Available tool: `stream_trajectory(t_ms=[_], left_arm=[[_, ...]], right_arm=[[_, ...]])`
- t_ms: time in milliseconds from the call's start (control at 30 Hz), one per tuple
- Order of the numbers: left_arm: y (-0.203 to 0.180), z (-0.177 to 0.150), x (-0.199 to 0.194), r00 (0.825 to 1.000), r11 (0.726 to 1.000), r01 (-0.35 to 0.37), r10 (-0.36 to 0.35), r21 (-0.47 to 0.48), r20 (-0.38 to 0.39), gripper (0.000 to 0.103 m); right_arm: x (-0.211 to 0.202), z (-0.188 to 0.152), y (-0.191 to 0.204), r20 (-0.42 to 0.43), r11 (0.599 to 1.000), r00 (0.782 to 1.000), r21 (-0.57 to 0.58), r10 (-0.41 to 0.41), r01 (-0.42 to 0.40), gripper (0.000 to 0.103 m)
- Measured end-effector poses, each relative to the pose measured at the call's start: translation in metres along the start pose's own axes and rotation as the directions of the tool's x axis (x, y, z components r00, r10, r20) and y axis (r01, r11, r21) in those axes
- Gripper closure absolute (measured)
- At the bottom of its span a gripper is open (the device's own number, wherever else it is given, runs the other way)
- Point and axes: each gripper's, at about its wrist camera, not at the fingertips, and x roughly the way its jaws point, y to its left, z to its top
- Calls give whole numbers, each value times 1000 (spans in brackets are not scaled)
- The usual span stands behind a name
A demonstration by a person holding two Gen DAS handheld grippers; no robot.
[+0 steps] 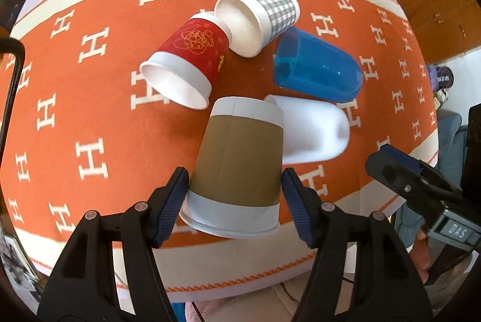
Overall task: Flip cup upside down
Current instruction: 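Move the right gripper down over the brown-sleeved cup lying on its side, then close the right gripper on the brown-sleeved cup's body and lift it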
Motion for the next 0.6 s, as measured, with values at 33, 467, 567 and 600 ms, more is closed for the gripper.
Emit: stream_trajectory(t_ms=[33, 467, 567, 600], left_arm=[[-1, -7, -5, 1000, 1000, 3, -3, -11, 12, 42], [-33, -82, 9, 999, 990, 38, -34, -138, 31, 42], [-40, -98, 19, 999, 988, 35, -31, -150, 24, 42], [-42, -102, 22, 999, 987, 33, -30, -155, 22, 42]], right_arm=[[-3, -3, -1, -1, 1000, 1000, -6, 0, 0, 19], [-17, -47, -22, -44, 996, 999, -83, -28, 25, 19], [-16, -56, -28, -59, 995, 998, -92, -33, 27, 19], [-15, -59, -30, -63, 995, 997, -96, -34, 28, 19]])
